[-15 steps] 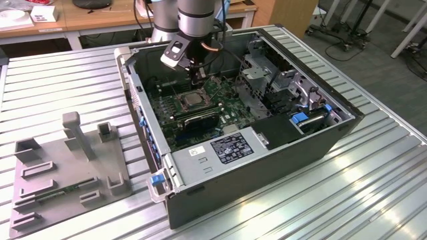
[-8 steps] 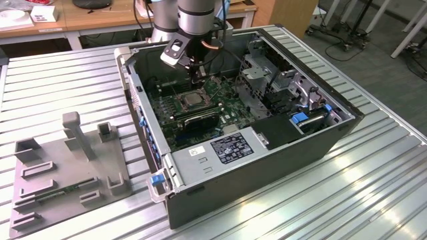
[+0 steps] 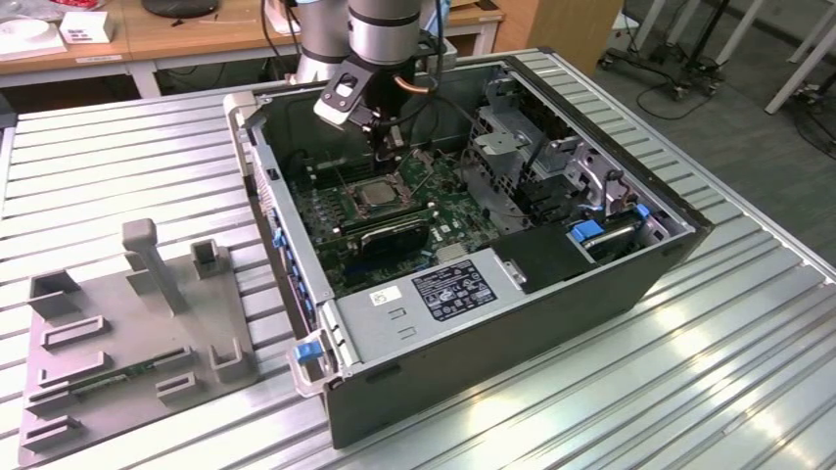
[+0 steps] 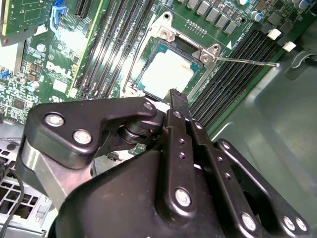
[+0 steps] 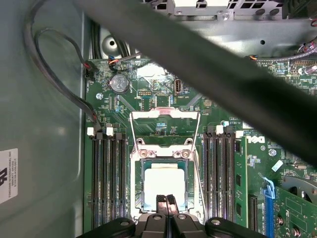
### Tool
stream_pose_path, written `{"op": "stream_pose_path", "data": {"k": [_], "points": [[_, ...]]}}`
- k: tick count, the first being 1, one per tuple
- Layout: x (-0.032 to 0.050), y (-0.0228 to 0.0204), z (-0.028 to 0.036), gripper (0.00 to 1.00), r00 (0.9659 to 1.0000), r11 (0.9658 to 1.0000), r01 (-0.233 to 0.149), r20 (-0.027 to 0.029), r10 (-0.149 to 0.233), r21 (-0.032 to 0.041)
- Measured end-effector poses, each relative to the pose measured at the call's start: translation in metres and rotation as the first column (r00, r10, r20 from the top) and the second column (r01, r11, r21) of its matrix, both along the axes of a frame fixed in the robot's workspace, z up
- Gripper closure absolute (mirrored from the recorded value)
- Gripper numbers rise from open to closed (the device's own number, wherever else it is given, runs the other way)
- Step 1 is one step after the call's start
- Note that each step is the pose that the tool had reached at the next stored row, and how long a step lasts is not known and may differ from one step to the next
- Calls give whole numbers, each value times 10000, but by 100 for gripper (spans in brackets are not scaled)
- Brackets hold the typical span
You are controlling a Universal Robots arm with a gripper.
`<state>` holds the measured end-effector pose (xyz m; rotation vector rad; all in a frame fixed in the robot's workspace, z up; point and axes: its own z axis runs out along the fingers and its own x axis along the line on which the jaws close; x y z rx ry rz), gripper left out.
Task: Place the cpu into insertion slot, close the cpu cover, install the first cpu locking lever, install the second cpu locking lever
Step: 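Close the cpu cover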
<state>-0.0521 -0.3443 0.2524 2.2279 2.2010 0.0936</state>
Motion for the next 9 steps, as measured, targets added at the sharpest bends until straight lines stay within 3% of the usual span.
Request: {"op": "stream_pose_path", "data": {"k": [9], "points": [[0,-1,16,89,10000,10000,0,-2,0,-4]]}}
